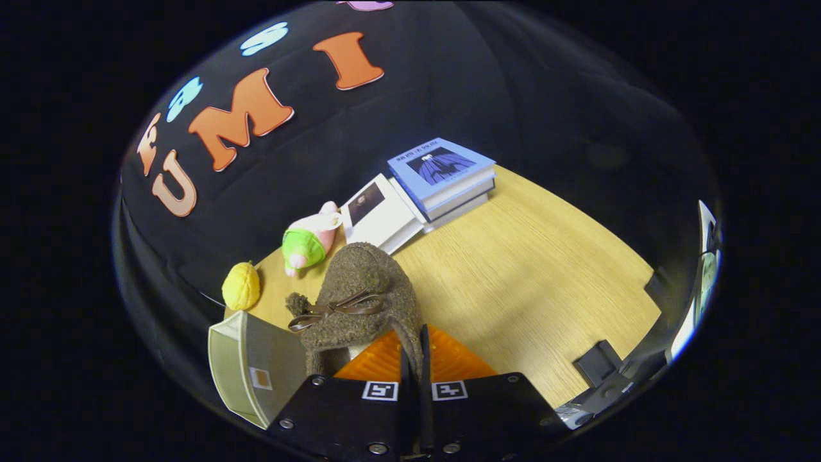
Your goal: Open the storage box then place both shoes into the box .Put the left shoe in first, then the right shoe, with the right side of both shoes facing outward in a uniform manner.
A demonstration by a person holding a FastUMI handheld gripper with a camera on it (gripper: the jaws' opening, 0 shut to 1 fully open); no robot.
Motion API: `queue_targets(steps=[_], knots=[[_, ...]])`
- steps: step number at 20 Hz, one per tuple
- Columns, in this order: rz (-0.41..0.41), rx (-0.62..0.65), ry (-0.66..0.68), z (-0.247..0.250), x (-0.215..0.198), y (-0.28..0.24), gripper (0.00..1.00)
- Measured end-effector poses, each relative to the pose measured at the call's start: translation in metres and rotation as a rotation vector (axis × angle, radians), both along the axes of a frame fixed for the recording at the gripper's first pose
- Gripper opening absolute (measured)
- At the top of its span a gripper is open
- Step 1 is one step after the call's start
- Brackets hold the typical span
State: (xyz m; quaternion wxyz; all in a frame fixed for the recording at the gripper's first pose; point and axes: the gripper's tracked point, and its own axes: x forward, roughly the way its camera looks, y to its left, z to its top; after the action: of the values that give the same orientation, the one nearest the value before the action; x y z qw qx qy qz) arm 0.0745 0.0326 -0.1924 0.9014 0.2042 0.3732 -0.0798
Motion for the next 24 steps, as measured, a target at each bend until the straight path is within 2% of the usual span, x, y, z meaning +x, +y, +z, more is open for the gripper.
queue_targets(steps=[4, 7, 9, 14, 18, 24], knots=[[0.048, 0.020, -0.038, 0.055, 0.004, 0.038, 0.05], [0.104, 0.048, -0.033, 0.069, 0.002, 0.080, 0.05], [0.111, 0.068, -0.033, 0.071, 0.002, 0.109, 0.05], [0.076, 0.085, -0.026, 0.069, -0.016, 0.172, 0.05], [0.081, 0.078, -0.027, 0.061, -0.026, 0.224, 0.05], [0.065, 0.039, 0.023, 0.024, -0.034, 0.264, 0.05]])
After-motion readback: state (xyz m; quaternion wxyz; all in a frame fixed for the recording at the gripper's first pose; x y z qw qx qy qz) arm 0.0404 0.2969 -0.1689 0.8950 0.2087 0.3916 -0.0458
